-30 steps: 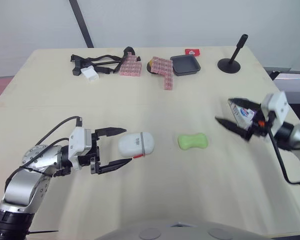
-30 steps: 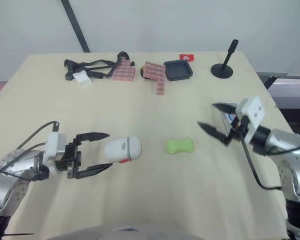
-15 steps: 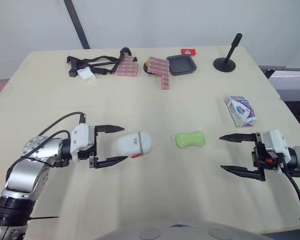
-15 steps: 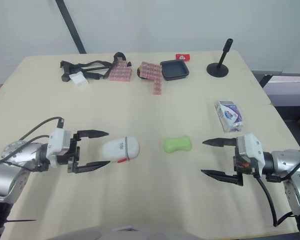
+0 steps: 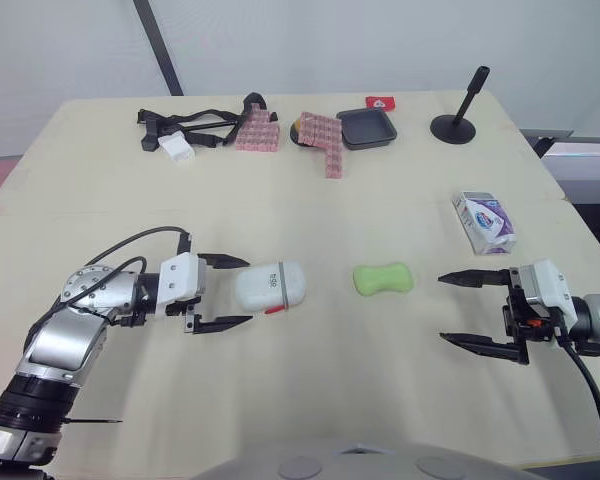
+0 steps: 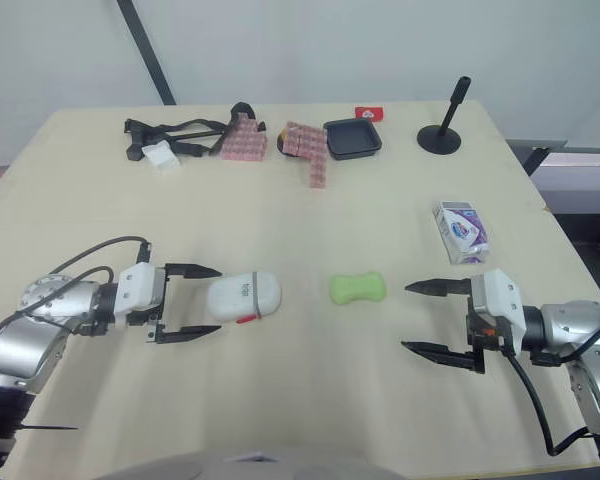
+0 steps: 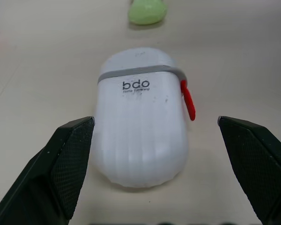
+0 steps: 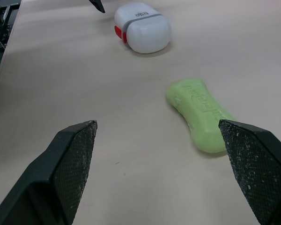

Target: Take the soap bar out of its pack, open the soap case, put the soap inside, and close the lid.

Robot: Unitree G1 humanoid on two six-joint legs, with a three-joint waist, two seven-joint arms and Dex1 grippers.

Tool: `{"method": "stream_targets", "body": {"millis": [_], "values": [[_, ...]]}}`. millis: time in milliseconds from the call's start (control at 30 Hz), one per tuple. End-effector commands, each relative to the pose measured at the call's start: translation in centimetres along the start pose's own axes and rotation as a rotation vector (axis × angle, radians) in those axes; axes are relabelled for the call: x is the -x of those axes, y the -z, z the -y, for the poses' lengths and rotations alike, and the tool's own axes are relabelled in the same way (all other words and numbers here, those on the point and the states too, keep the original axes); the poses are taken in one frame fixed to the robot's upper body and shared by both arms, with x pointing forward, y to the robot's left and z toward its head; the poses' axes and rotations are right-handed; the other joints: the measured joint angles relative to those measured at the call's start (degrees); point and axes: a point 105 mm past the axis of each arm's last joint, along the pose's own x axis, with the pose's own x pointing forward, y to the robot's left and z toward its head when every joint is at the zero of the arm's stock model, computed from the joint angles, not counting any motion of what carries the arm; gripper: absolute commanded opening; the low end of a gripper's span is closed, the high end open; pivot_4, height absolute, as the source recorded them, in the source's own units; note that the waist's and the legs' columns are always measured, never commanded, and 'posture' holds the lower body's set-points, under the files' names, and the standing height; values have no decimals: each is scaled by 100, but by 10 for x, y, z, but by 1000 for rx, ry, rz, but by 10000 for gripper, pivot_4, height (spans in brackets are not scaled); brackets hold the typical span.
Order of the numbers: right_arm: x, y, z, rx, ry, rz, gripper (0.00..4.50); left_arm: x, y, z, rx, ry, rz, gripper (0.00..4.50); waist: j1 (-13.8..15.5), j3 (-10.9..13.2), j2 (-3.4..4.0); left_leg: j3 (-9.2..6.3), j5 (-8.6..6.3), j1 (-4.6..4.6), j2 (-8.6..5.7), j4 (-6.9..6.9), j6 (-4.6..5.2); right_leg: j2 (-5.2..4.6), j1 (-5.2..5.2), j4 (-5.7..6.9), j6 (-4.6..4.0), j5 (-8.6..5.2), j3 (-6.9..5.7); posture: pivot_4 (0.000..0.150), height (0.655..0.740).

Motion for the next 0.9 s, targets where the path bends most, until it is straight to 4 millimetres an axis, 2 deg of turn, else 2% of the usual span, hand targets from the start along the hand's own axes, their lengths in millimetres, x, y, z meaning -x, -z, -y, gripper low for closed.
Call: {"method": "stream_targets", "body": {"millis": [33, 167, 500, 900], "values": [[4, -6, 0, 35, 10, -6, 44587, -6, -5, -2, -33, 5, 7, 45000, 5, 0, 0, 0, 0, -5, 0, 6, 1, -5, -3, 6, -2, -2, -7, 1500, 7374], [5, -5, -1, 35, 17, -9, 44587, -10, -4, -2, -24, 19, 2, 45000, 8, 0, 0, 0, 5, -13, 0, 17, 10, -17, -3, 17, -27, -16, -23, 1500, 7374], [4, -7, -2, 35, 23, -13, 44587, -22, 7, -7, -17, 9, -35, 45000, 5, 0, 0, 0, 12, -24, 0, 19, 20, -21, -1, 29, -32, -19, -30, 1500, 7374], [4, -5, 1, 32, 28, -12, 44587, -30, 11, -4, -11, 19, -46, 45000, 6, 0, 0, 0, 12, -30, 0, 20, 21, -23, -1, 30, -34, -20, -37, 1500, 7374]]}}
